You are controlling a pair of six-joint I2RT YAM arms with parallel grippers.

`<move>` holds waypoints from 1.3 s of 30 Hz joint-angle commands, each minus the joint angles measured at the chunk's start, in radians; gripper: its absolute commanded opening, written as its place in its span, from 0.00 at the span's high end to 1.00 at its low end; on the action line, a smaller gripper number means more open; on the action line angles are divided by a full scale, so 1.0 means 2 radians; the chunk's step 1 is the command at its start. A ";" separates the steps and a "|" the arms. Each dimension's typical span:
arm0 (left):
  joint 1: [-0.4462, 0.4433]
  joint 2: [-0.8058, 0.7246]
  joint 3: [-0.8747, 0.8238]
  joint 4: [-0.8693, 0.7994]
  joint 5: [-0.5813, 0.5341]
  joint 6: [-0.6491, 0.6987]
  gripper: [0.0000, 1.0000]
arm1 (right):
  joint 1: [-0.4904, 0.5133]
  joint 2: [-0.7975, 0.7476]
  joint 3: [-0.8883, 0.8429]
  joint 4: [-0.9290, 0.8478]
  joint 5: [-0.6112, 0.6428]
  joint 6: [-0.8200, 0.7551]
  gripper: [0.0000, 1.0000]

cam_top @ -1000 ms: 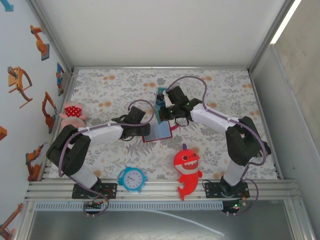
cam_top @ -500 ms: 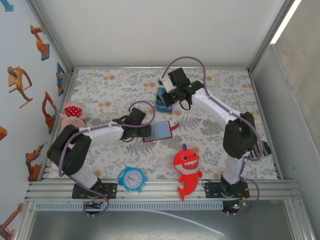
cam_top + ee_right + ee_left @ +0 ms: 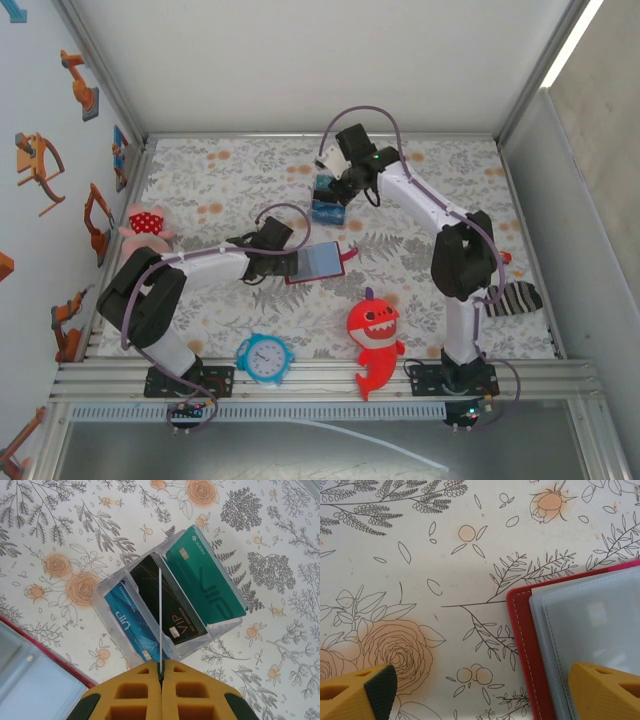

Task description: Take the credit cards out of the card holder

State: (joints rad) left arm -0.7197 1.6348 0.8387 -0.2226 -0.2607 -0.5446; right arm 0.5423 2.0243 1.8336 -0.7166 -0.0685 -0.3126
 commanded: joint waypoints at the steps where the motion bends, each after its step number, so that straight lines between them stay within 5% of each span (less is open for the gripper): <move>1: -0.002 0.015 0.009 -0.031 -0.022 0.008 0.10 | -0.004 0.016 0.027 -0.027 0.004 -0.040 1.00; 39: -0.002 -0.068 0.003 -0.047 -0.009 -0.006 0.10 | -0.007 0.144 0.207 -0.119 0.053 -0.105 1.00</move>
State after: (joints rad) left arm -0.7197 1.5223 0.8547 -0.2859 -0.2790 -0.5461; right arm 0.5377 2.2890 2.2093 -0.9306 0.0204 -0.5110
